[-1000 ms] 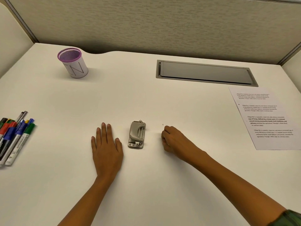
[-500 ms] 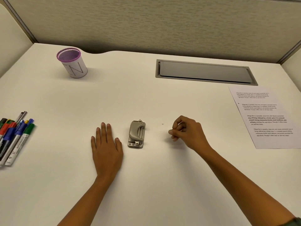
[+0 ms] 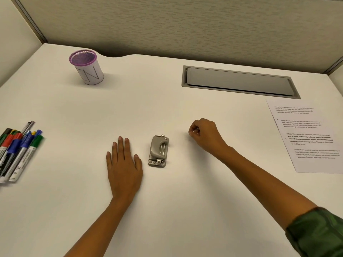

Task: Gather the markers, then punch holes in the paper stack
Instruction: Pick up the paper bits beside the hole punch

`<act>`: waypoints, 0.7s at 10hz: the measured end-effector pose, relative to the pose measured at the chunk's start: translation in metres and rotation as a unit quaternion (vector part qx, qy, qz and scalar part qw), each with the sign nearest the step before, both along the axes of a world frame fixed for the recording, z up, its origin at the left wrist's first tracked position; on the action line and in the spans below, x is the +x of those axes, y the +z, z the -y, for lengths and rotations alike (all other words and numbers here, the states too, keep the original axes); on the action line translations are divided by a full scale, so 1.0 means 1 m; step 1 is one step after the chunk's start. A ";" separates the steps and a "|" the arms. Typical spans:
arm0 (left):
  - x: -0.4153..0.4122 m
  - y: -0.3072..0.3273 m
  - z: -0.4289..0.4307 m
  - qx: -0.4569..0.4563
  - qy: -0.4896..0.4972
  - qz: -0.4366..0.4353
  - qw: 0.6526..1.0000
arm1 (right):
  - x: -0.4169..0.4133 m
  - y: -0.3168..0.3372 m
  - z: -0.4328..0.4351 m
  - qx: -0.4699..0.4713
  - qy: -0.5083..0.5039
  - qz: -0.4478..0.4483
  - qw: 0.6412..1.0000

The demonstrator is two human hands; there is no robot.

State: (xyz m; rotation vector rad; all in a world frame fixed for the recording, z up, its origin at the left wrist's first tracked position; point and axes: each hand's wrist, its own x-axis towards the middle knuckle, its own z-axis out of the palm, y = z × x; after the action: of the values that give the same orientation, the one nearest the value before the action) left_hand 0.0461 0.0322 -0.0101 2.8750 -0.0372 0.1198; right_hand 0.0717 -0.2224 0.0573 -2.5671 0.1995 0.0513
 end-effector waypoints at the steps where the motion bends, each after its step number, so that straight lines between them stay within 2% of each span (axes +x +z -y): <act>1: 0.000 -0.001 0.000 0.002 0.001 0.001 1.000 | 0.004 -0.004 -0.001 -0.049 0.048 -0.015 0.998; 3: 0.001 -0.002 0.000 -0.002 0.002 0.003 1.000 | 0.001 -0.010 -0.007 -0.094 0.075 -0.055 0.991; 5: 0.001 -0.003 0.000 -0.003 0.004 0.002 1.000 | -0.002 -0.013 -0.006 -0.111 0.079 -0.056 0.989; 6: 0.000 -0.002 0.000 -0.001 0.002 0.002 1.000 | -0.001 -0.010 0.001 -0.072 0.035 -0.041 0.996; 7: 0.000 -0.002 -0.001 -0.002 0.003 0.002 1.000 | -0.001 -0.003 0.008 0.021 -0.008 -0.004 1.000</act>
State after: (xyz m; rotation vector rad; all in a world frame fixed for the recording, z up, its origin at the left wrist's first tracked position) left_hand 0.0462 0.0328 -0.0119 2.8705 -0.0279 0.1255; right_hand 0.0706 -0.2302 0.0540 -2.5237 0.2193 0.0598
